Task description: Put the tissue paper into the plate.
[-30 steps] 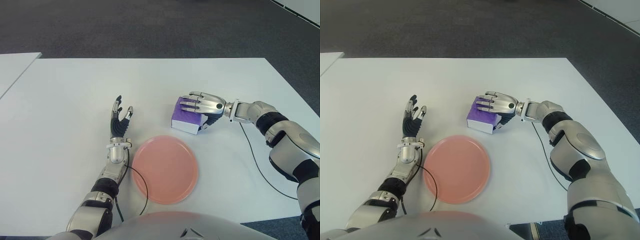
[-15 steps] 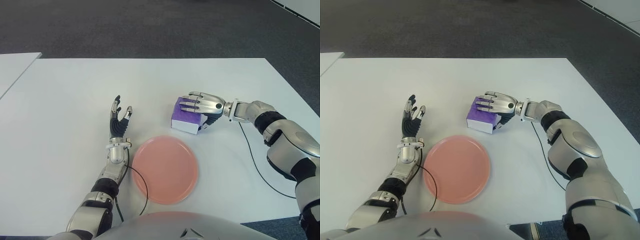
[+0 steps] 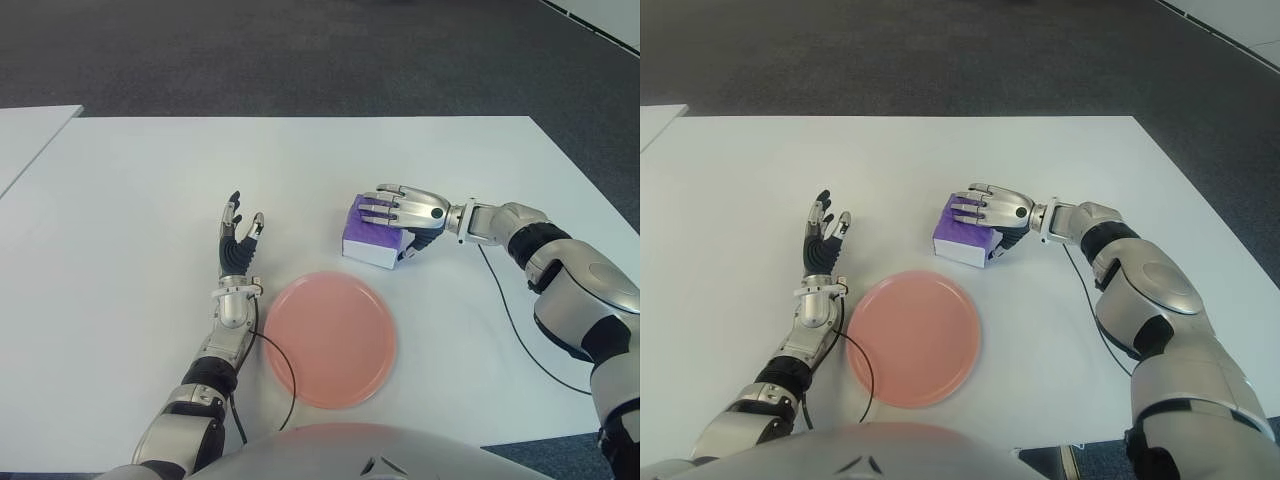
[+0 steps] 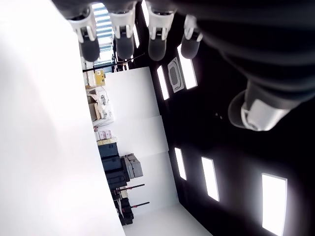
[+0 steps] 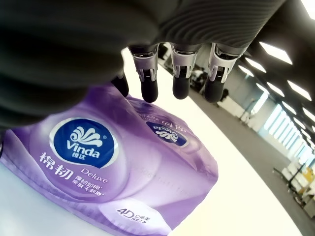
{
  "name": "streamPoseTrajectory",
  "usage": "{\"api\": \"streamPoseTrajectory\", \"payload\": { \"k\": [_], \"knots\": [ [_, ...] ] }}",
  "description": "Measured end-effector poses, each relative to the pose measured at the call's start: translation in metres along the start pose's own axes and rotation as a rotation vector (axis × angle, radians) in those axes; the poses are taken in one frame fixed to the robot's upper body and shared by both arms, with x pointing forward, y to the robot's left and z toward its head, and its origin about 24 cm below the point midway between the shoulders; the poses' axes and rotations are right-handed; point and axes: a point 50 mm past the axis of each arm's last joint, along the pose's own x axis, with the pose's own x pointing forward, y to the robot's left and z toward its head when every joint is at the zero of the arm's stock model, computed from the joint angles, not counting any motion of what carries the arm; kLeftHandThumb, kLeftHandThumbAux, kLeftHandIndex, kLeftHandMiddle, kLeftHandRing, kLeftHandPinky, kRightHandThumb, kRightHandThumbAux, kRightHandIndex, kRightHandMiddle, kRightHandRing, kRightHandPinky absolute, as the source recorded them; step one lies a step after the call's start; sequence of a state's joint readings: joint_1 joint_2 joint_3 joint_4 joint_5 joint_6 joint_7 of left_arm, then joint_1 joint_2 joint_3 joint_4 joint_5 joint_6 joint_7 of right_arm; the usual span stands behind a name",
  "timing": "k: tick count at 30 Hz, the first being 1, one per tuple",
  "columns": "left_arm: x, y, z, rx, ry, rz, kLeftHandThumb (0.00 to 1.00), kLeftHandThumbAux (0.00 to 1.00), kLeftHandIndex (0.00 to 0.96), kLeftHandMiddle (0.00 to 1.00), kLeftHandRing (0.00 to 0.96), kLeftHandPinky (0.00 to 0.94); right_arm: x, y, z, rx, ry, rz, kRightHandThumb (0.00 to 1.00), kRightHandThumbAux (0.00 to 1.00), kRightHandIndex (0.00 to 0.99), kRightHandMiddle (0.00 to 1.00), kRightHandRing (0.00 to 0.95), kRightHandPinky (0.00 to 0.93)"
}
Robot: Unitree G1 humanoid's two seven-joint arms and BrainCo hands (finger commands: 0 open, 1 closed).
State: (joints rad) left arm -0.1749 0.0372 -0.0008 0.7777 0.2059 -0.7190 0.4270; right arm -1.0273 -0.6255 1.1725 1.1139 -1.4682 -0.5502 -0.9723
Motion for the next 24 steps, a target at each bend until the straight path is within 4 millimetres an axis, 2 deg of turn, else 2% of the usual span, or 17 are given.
{"api": "streamPoseTrajectory", "payload": {
  "k": [4, 10, 15, 24],
  "knots": [
    [0.0, 0.0, 0.0, 0.001, 0.002, 0.001, 0.024, 0.466, 0.0, 0.0, 0.0, 0.0, 0.006, -0.003, 0.0, -0.04, -0.009, -0.022, 0.437, 0.42, 0.0, 0.0, 0.0, 0.0],
    [-0.001, 0.001, 0.0, 0.002, 0.001, 0.006, 0.028, 0.476, 0.0, 0.0, 0.0, 0.0, 0.021, -0.005, 0.006, -0.114, 0.001, -0.051, 0.455, 0.494, 0.0, 0.0, 0.0, 0.0],
    [-0.001, 0.002, 0.0, 0.006, -0.004, 0.019, 0.031, 0.478, 0.0, 0.0, 0.0, 0.0, 0.035, 0.0, 0.018, -0.158, 0.053, -0.084, 0.461, 0.51, 0.0, 0.0, 0.0, 0.0],
    [-0.005, 0.006, 0.0, 0.012, -0.015, 0.027, 0.037, 0.466, 0.0, 0.0, 0.0, 0.0, 0.037, 0.005, 0.022, -0.172, 0.084, -0.082, 0.418, 0.472, 0.0, 0.0, 0.0, 0.0]
  ]
}}
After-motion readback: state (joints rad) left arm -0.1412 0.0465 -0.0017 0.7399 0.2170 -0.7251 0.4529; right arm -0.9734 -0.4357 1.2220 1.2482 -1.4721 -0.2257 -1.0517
